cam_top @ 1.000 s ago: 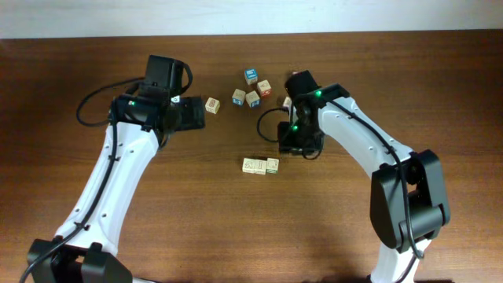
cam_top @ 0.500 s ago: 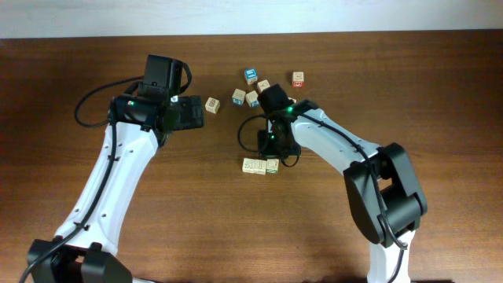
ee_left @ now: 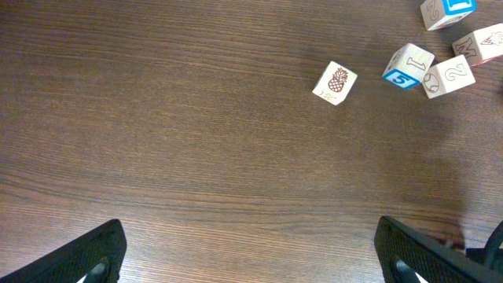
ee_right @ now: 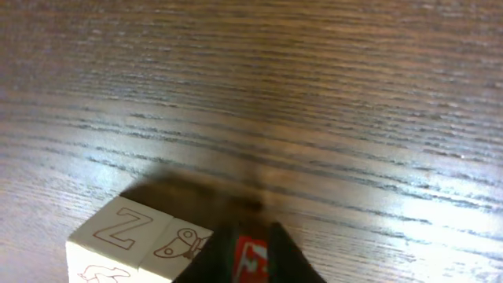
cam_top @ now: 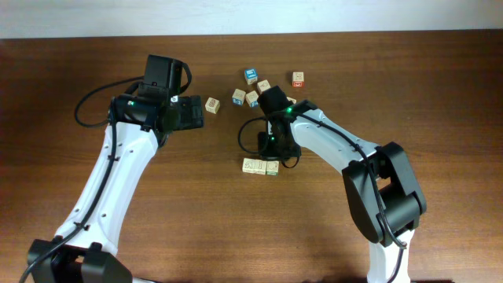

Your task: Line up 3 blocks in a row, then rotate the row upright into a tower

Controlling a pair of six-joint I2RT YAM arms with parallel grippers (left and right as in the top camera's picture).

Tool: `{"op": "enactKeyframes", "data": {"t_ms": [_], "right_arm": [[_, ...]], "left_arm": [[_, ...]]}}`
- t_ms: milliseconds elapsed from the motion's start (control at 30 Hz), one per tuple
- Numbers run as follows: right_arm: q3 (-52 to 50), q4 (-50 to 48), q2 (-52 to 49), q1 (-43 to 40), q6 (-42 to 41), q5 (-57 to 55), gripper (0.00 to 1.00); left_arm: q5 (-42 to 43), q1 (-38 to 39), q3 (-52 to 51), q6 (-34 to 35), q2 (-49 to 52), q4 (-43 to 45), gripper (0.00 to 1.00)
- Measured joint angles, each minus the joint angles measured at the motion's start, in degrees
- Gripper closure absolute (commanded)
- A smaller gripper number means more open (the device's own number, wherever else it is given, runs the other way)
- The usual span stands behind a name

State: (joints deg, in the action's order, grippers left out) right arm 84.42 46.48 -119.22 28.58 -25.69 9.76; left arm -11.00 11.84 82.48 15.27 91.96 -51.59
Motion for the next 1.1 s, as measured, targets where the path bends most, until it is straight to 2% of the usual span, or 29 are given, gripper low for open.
{"op": "enactKeyframes", "data": {"t_ms": [67,200,267,367,467,600,800,867,933,967,1033,1100], "right_arm": [[2.0,1.5,0.0,-1.2,-0.1,1.5,0.76],[13.6,17.9,0.1,-5.4,-0.2,2.5,0.76],[13.2,22.1,0.3,-5.5,-2.1,1.2,0.76],[4.0,20.0,0.3,-5.5,-3.0,0.8,0.77],[-1.9,11.6,0.2,-4.8,-2.8,1.7,0.77],[-2.4,6.2,0.2,-1.4,-2.2,2.2,0.77],[-2.5,0.7,0.2,-1.3,-0.8,2.2,0.77],[-2.5,0.5,0.2,-1.3,-0.3,2.3,0.72],[0.8,5.9,0.0,-1.6,1.4,2.4,0.69],[6.5,9.9,-0.1,-1.6,2.7,2.1,0.69],[11.6,9.8,0.0,-1.5,3.6,1.7,0.68],[13.6,5.7,0.0,-0.5,3.8,1.2,0.71]], "left_arm": [[0.0,0.0,0.0,0.0,0.0,0.0,0.01],[0.0,0.0,0.0,0.0,0.0,-0.4,0.01],[0.0,0.0,0.0,0.0,0.0,-0.5,0.00],[0.0,0.0,0.0,0.0,0.0,-0.7,0.01],[0.0,0.0,0.0,0.0,0.0,-0.8,0.01],[0.0,0.0,0.0,0.0,0.0,-0.9,0.01],[0.1,0.0,0.0,0.0,0.0,-0.9,0.01],[0.5,0.0,0.0,0.0,0.0,-0.9,0.01],[0.7,-0.5,0.0,0.0,0.0,-0.9,0.00],[1.0,-2.3,0.0,0.0,0.0,-1.0,0.01],[3.1,-8.3,1.2,0.0,0.0,-3.2,0.01],[4.2,-15.1,2.0,0.0,0.0,-4.8,0.01]]}}
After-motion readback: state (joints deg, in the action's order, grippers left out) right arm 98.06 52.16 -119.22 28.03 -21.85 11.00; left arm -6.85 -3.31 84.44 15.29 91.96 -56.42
